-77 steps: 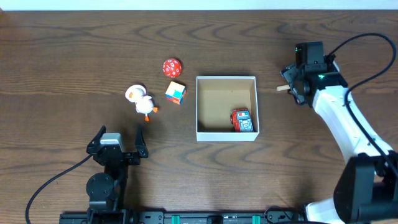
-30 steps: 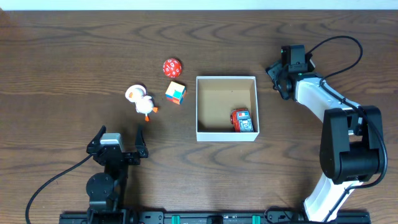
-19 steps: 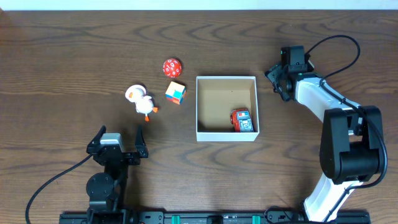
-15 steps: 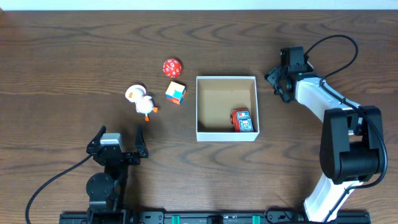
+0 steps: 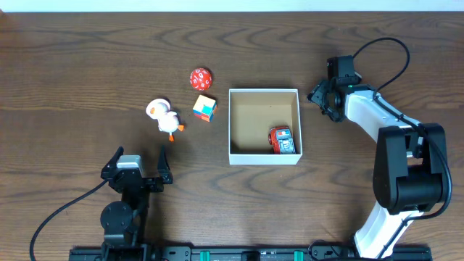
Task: Pack container
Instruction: 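Lower and grasp the rattle's wooden stick with the right gripper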
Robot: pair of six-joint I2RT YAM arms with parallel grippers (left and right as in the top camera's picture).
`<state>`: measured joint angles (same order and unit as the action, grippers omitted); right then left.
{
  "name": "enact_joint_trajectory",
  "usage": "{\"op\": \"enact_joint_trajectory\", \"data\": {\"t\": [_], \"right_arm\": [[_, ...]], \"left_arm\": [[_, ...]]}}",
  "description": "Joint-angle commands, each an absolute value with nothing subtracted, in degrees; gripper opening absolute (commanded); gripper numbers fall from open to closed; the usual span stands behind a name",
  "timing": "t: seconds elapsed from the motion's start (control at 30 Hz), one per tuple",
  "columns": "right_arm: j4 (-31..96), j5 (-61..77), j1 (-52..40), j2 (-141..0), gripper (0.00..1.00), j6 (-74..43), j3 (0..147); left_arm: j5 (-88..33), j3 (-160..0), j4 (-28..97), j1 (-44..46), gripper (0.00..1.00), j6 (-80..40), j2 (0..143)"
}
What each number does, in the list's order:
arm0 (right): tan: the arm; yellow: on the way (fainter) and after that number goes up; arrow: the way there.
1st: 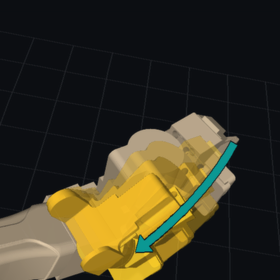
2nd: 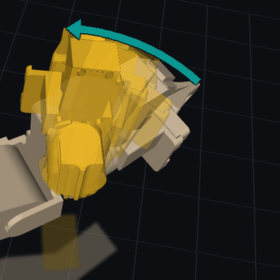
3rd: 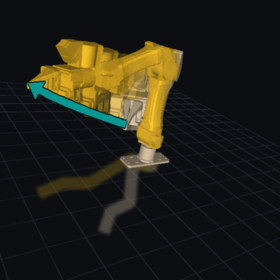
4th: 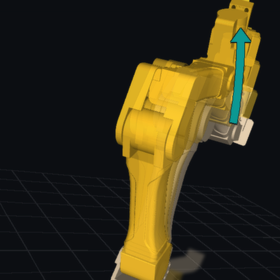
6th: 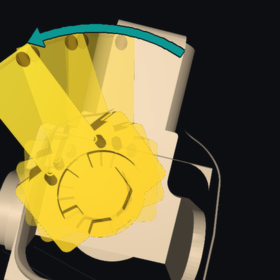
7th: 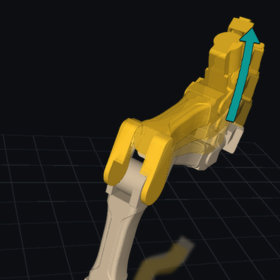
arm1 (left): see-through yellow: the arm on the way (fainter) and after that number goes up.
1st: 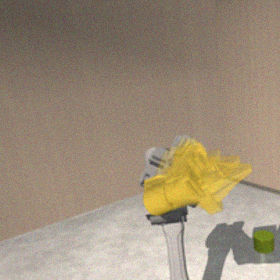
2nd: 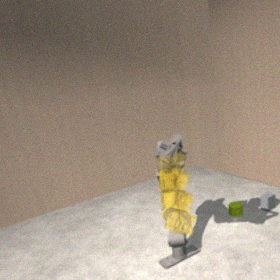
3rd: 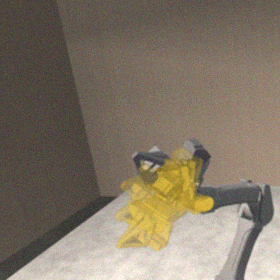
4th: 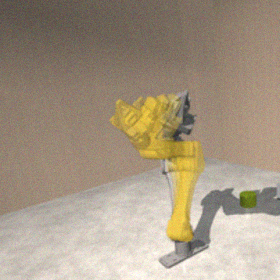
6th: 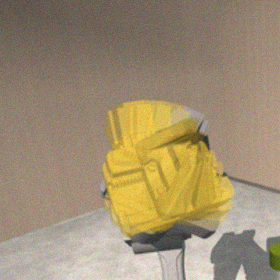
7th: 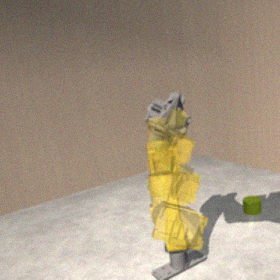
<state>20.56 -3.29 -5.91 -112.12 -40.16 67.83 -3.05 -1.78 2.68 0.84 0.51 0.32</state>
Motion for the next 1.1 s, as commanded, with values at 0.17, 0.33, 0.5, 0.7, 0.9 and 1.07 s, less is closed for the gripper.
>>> {"op": "enact_joint_trajectory", "data": {"t": [0.17,0.33,0.5,0.7,0.9,1.07], "right_arm": [[21.4,1.8,-6.2,-107.1,0.66,-29.0,69.1],[26.5,-3.4,-6.0,-100.9,0.65,-22.6,69.3],[34.0,-10.5,-4.8,-97.4,0.66,-21.3,69.3],[37.6,-10.1,-1.3,-98.7,0.64,-15.7,69.3],[37.8,-8.0,1.0,-100.2,0.58,-13.2,69.3],[37.3,-4.7,1.5,-100.9,0.57,-13.2,69.2]], "left_arm": [[-3.0,-0.2,3.6,0.6,0.98,1.5,0.2],[-3.0,-0.2,3.6,0.6,0.98,1.5,0.2],[-3.0,-0.2,3.6,0.6,0.98,1.5,0.2],[-3.0,-0.2,3.6,0.6,0.98,1.5,0.2],[-3.0,-0.2,3.6,0.6,0.98,1.5,0.2],[-3.0,-0.2,3.6,0.6,0.98,1.5,0.2]]}}
